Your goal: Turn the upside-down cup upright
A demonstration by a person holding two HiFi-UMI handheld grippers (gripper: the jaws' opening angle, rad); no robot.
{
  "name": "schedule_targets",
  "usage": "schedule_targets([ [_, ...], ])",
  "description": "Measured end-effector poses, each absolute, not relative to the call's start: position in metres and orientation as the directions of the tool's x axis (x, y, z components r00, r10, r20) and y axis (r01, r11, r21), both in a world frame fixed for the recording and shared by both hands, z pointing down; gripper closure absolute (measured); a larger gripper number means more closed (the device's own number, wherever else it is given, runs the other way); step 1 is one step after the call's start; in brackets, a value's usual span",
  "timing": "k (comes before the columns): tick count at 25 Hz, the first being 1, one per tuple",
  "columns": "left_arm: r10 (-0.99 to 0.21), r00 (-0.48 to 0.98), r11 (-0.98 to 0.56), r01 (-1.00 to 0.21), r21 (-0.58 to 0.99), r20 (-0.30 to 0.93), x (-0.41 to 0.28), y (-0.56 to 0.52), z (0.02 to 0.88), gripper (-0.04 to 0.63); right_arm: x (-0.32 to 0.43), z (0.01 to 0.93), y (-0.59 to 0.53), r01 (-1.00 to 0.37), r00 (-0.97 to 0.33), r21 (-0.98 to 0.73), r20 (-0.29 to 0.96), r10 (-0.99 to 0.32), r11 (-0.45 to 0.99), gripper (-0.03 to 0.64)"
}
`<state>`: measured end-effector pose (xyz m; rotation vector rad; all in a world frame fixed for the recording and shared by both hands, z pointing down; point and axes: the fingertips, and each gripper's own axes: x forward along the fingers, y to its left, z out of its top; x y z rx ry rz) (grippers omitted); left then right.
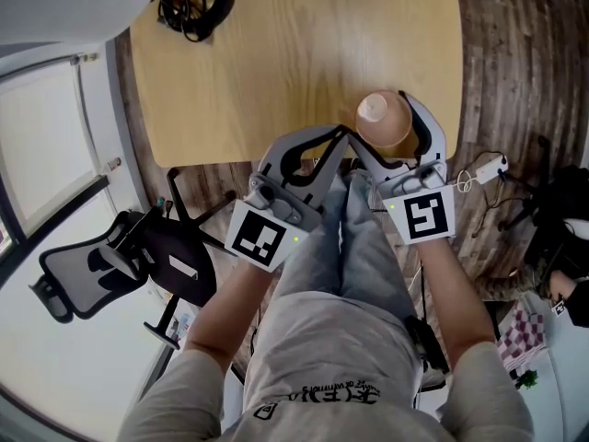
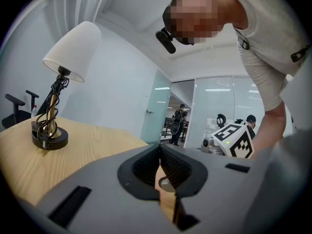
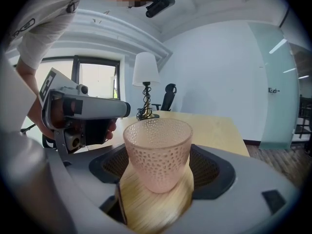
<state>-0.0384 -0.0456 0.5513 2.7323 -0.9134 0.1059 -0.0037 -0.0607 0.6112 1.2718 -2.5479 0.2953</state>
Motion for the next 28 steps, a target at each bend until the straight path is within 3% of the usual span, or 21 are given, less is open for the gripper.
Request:
schedule_targets([
  [11,-0.589,0.794,-0.759,-0.607,0.238,0.147,-0.04,-0.044,0.54,0.586,-0.001,0.584,-0.067,-0.807,-0.58,-0.073,0.284,-0.764,0.585,0.258],
  [28,-0.618,0.784,-0.763,-0.615,0.197,0.051,-0.041,-0.023,0.412,0.586,0.01,0.419,-0.039,-0.771,-0.627,-0.015,0.183,-0.757,0.636,0.258],
])
